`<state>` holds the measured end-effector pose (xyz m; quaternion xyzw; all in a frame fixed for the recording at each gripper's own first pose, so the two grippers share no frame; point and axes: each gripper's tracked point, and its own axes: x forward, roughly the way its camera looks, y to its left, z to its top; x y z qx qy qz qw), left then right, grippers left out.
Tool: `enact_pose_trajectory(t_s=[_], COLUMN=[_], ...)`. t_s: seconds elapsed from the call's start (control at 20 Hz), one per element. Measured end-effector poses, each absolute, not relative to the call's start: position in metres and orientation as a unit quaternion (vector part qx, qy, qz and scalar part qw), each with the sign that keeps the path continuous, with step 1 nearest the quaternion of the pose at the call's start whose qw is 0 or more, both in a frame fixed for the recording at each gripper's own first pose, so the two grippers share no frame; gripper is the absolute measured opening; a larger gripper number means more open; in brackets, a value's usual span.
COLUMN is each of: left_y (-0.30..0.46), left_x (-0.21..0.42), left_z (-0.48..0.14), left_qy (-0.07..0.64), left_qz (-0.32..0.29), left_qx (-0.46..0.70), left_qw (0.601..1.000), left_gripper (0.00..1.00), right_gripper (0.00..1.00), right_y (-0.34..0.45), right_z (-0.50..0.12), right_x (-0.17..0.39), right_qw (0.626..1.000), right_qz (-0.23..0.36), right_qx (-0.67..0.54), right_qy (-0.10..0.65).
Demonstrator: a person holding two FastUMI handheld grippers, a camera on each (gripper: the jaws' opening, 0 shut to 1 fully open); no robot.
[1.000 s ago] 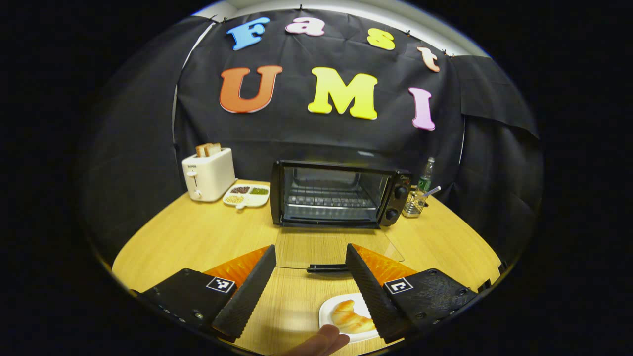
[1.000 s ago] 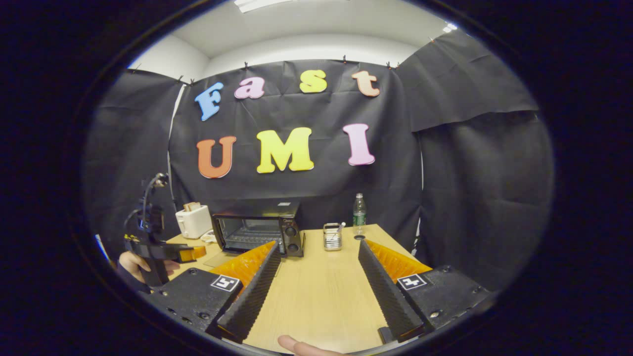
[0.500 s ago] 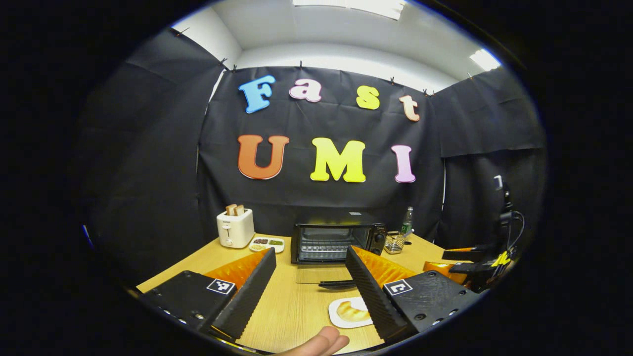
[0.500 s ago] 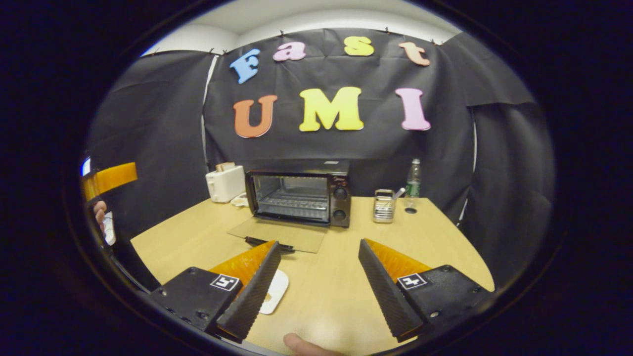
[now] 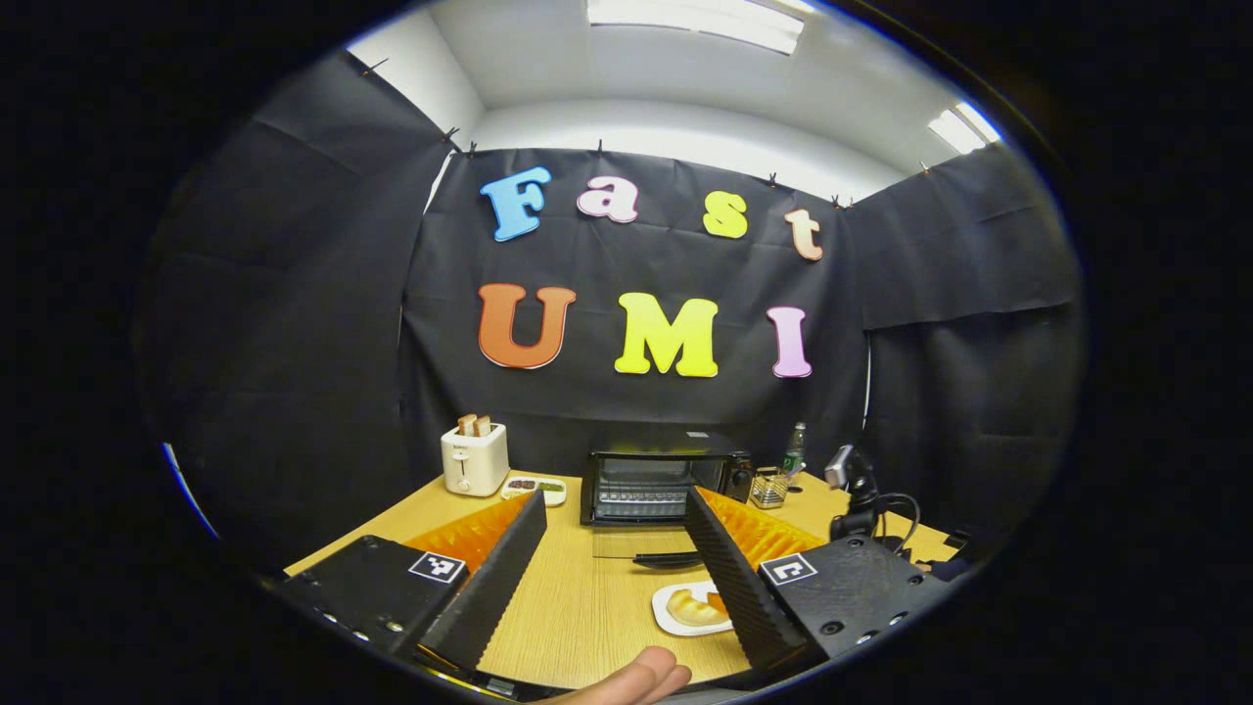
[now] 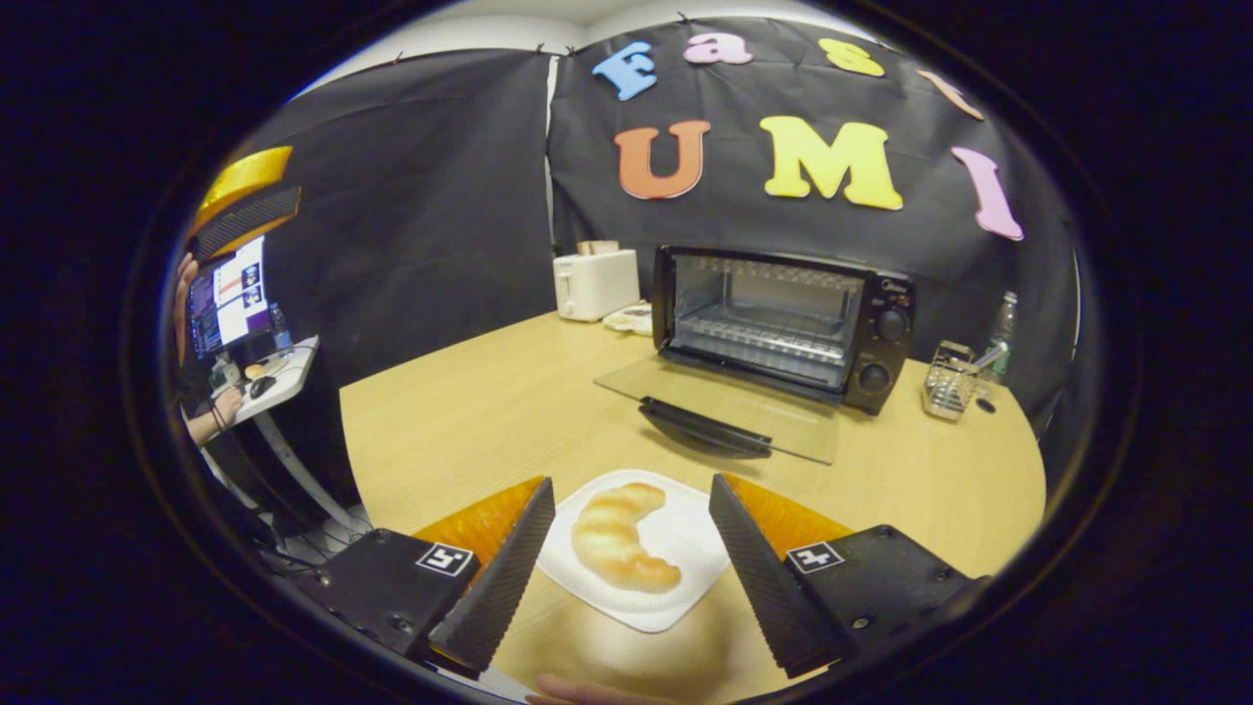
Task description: Open the electric oven with the left hand, put the food in, and close the electric oven.
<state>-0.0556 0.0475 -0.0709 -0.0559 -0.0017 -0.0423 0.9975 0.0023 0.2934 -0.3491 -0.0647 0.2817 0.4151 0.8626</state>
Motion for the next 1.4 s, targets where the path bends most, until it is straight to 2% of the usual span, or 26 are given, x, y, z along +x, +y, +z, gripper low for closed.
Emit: enact_pose_trajectory(t_s=[0.1,0.2,0.25,0.35,0.4,0.5,0.6,0.65,0.75,1.1,1.3,1.4], left_y=[0.046,0.041,0.038,0.031,0.031,0.036,0.038,0.040,0.043,0.043,0.053,0.056], left_x=[-0.057,-0.057,-0.054,-0.050,-0.048,-0.043,-0.039,-0.037,-0.036,-0.040,-0.035,-0.032], left_z=[-0.074,-0.079,-0.080,-0.082,-0.083,-0.088,-0.090,-0.093,-0.093,-0.074,-0.058,-0.049], left_qy=[0.001,0.011,0.014,0.018,0.021,0.026,0.030,0.036,0.036,0.004,-0.008,-0.018], left_qz=[-0.040,-0.035,-0.035,-0.040,-0.042,-0.035,-0.030,-0.026,-0.018,-0.019,-0.010,-0.008], left_qx=[-0.031,-0.017,-0.015,-0.017,-0.018,-0.022,-0.028,-0.031,-0.031,-0.025,-0.038,-0.048], left_qw=[0.999,0.999,0.999,0.999,0.999,0.999,0.999,0.999,0.999,1.000,0.999,0.999], left_gripper=[0.94,0.94,0.94,0.94,0.94,0.95,0.96,0.96,0.96,0.96,0.96,0.96], right_gripper=[0.99,0.93,0.84,0.84,0.77,0.77,0.67,0.72,0.60,0.56,0.57,0.57], right_y=[0.309,0.312,0.313,0.315,0.318,0.316,0.311,0.311,0.312,0.313,0.328,0.334], right_z=[-0.368,-0.379,-0.384,-0.396,-0.403,-0.410,-0.410,-0.413,-0.411,-0.346,-0.314,-0.297], right_x=[-0.004,-0.002,0.002,0.005,0.001,0.001,0.003,0.003,0.002,0.017,0.061,0.101], right_qw=[0.837,0.828,0.826,0.818,0.809,0.804,0.808,0.809,0.807,0.835,0.851,0.871], right_qz=[0.445,0.451,0.450,0.452,0.458,0.459,0.453,0.448,0.450,0.443,0.425,0.394], right_qx=[-0.054,-0.057,-0.058,-0.068,-0.077,-0.101,-0.111,-0.104,-0.089,-0.067,-0.041,-0.010], right_qy=[0.313,0.329,0.335,0.350,0.361,0.365,0.360,0.365,0.372,0.321,0.305,0.293])
